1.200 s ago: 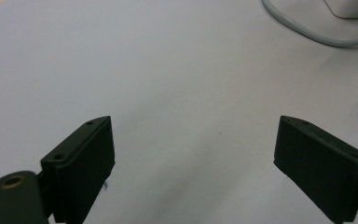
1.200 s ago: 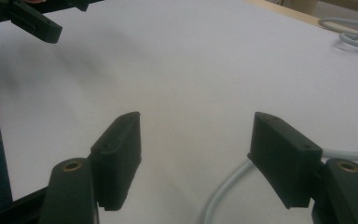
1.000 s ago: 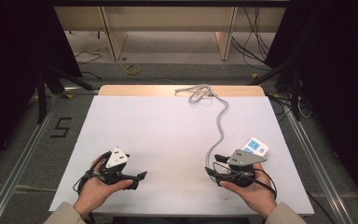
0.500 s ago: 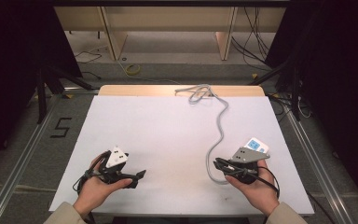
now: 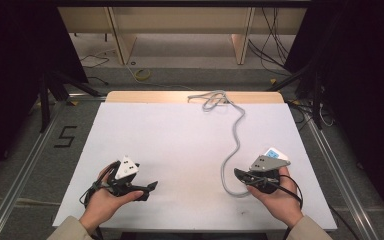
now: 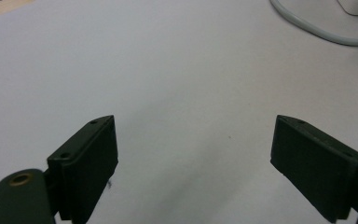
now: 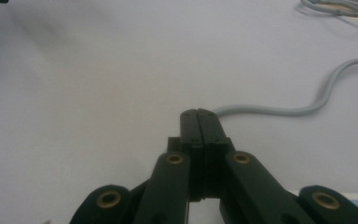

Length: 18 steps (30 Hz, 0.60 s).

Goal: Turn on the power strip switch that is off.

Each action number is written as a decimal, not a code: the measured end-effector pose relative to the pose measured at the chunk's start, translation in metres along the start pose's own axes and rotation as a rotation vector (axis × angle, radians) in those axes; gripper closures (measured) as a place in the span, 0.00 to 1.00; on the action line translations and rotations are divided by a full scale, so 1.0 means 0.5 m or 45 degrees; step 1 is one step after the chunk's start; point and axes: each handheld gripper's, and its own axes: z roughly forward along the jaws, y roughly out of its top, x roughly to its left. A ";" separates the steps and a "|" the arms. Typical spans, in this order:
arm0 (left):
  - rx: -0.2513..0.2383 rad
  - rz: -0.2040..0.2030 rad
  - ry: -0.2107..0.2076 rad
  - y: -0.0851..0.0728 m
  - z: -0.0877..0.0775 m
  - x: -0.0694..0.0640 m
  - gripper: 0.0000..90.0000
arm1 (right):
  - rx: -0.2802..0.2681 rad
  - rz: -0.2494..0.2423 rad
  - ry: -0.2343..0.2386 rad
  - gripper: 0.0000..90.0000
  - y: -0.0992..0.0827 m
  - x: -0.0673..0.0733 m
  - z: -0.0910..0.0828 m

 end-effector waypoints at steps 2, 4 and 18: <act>0.002 -0.008 0.012 -0.001 0.000 0.001 0.17 | 0.010 0.002 -0.008 1.00 0.001 -0.001 -0.002; -0.001 -0.010 0.010 -0.001 -0.002 0.001 0.17 | 0.022 0.002 -0.008 1.00 0.001 -0.003 -0.004; 0.002 -0.010 0.011 0.000 0.001 0.002 0.17 | 0.064 0.046 -0.013 1.00 0.002 -0.011 -0.014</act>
